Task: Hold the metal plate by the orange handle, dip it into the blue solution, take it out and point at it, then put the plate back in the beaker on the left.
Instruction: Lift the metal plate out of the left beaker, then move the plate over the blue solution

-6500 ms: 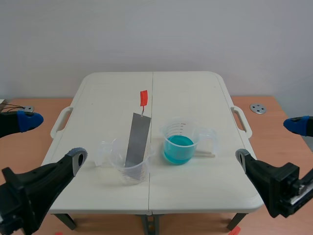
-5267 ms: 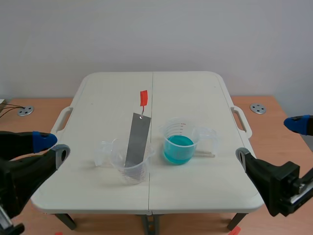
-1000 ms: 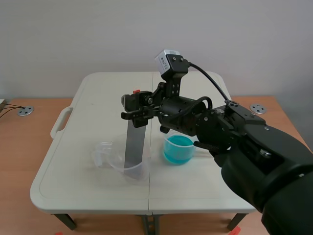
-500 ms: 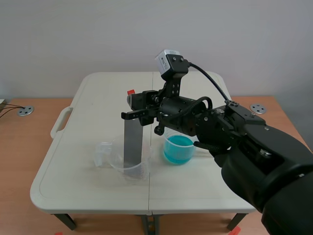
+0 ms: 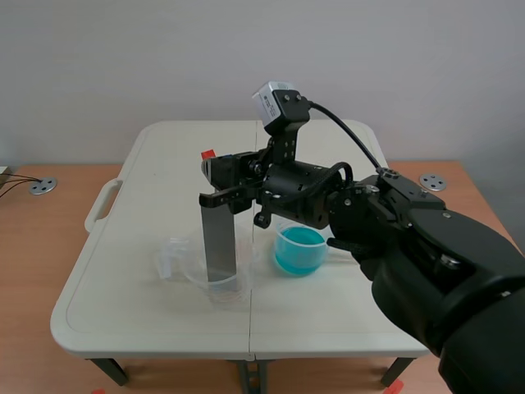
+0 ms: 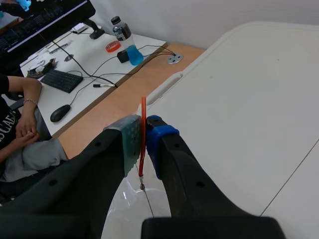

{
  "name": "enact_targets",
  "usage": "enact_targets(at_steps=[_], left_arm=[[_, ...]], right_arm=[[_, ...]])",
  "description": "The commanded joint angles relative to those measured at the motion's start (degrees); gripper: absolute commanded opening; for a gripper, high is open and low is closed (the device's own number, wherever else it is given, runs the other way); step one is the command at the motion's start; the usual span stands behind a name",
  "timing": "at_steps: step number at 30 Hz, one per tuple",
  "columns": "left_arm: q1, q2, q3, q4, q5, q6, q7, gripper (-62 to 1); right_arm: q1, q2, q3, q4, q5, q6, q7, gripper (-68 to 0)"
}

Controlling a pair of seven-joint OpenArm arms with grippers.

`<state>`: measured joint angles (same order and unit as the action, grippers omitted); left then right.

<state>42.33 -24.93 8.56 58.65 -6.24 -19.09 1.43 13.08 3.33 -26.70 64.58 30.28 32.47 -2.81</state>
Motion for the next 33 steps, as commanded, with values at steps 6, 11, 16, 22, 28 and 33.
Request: enact_targets(at_steps=[6,11,16,22,28,33], left_arm=[[0.3,0.0,-0.2,0.9,-0.1,-0.3,-1.9,-59.4],[0.3,0.0,-0.2,0.9,-0.1,-0.3,-1.8,-59.4],[0.4,0.0,-0.2,0.9,-0.1,-0.3,-1.8,-59.4],[0.3,0.0,-0.2,0.9,-0.1,-0.3,-1.9,-59.4],[0.3,0.0,-0.2,0.9,-0.1,-0.3,-1.8,-59.4],[0.3,0.0,-0.2,0.9,-0.1,-0.2,-2.0,-59.4]], right_arm=[[-1.2,0.0,0.0,4.9,-5.3,0.6,1.0,-66.4],[-3.8,0.0,0.0,8.9,-11.5,0.6,3.4,-66.4],[-6.5,0.3,0.0,13.7,-16.3,0.6,5.4,-66.4],[-9.6,0.7,0.0,20.4,-19.1,0.6,5.8,-66.4],[-12.2,1.8,0.0,26.5,-21.0,0.6,5.8,-66.4],[-14.1,3.1,0.1,31.5,-21.1,0.6,5.8,-66.4]])
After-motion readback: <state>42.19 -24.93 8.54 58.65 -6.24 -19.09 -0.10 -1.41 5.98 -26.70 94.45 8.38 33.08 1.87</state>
